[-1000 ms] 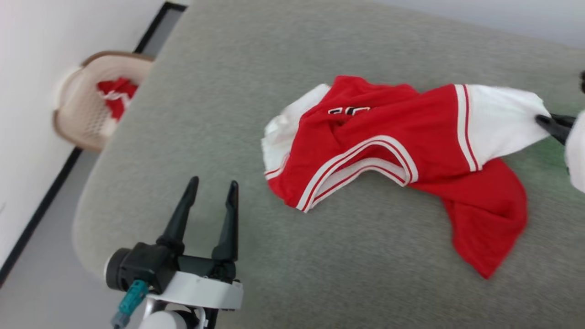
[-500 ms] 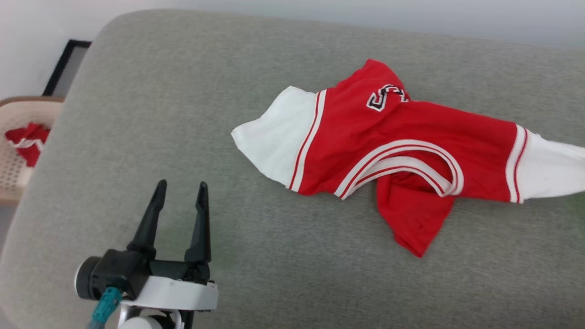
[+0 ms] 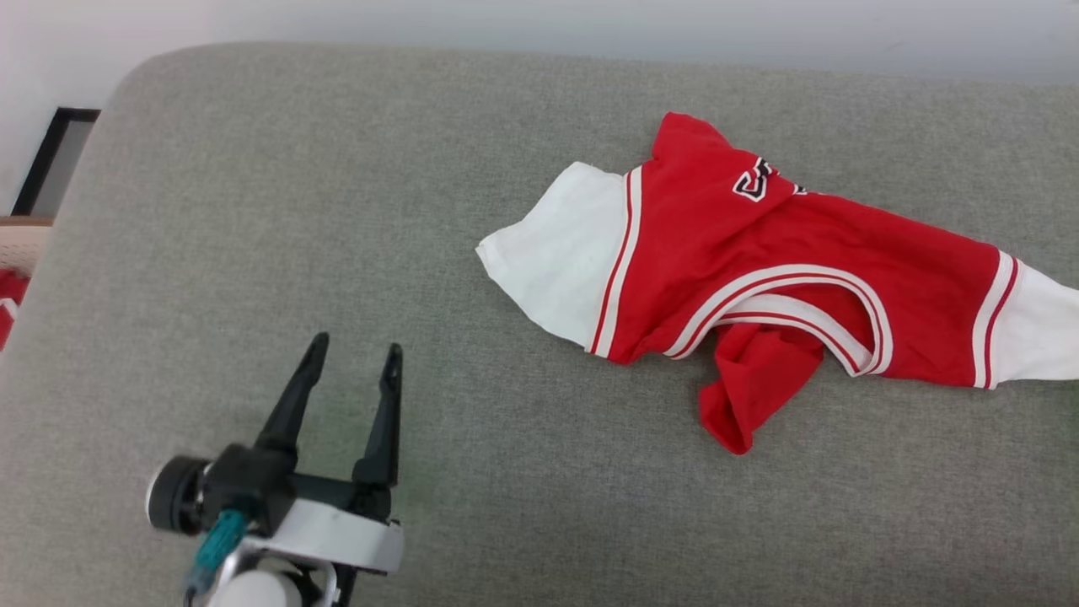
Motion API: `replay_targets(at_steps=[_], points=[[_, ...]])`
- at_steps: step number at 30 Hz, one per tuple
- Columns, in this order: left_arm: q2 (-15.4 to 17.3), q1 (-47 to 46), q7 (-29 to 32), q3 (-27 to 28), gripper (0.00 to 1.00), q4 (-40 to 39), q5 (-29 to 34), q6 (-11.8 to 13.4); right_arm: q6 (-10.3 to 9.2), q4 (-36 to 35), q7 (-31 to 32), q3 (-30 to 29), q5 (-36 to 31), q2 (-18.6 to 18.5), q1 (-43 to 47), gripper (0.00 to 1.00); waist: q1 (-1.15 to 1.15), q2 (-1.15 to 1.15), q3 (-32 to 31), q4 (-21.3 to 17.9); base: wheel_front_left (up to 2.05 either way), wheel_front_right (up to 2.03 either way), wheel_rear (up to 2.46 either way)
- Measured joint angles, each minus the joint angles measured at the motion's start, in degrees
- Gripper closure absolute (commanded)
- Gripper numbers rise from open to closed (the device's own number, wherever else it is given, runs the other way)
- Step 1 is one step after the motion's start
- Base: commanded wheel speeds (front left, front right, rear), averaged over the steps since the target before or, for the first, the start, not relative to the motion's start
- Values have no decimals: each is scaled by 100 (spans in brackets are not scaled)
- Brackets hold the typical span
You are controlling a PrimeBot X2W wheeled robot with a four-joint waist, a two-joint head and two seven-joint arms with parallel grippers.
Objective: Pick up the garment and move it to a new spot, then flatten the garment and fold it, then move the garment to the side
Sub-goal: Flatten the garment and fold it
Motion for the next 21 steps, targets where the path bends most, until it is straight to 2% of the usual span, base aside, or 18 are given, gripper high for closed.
replay_targets(at_steps=[3, 6, 9, 11, 13, 18, 21], points=[[393, -266, 189, -307, 0, 125, 45, -44, -1, 20, 25, -335, -322, 221, 127, 0, 0, 0, -18, -42, 0, 0, 0], [1009, -612, 533, -875, 0, 189, 2, -65, 0, -140, -23, -728, -637, 370, 246, 0, 0, 0, -36, -119, 0, 0, 0], [1790, -1041, 1169, -1853, 0, 211, -578, -82, -1, -403, -127, -1241, -1023, 479, 400, 0, 0, 0, -57, -228, 0, 0, 0], [2446, -1423, 1596, -2512, 0, 186, -931, -83, -1, -694, -143, -1544, -1214, 650, 565, 0, 0, 0, -71, -314, 0, 0, 0], [2967, -1870, 1973, -3053, 0, 124, -1348, -82, 0, -1084, -123, -1807, -1455, 860, 703, 0, 0, 0, -79, -414, 0, 0, 0], [3865, -2977, 2674, -4402, 0, -68, -2273, -83, -1, -2205, 107, -2185, -2078, 1373, 1137, 0, 0, 0, -77, -705, 0, 0, 0], [4174, -3631, 3043, -5202, 0, -132, -2849, -83, -1, -2730, 335, -2317, -2343, 1679, 1346, 0, 0, 0, -56, -892, 0, 0, 0]])
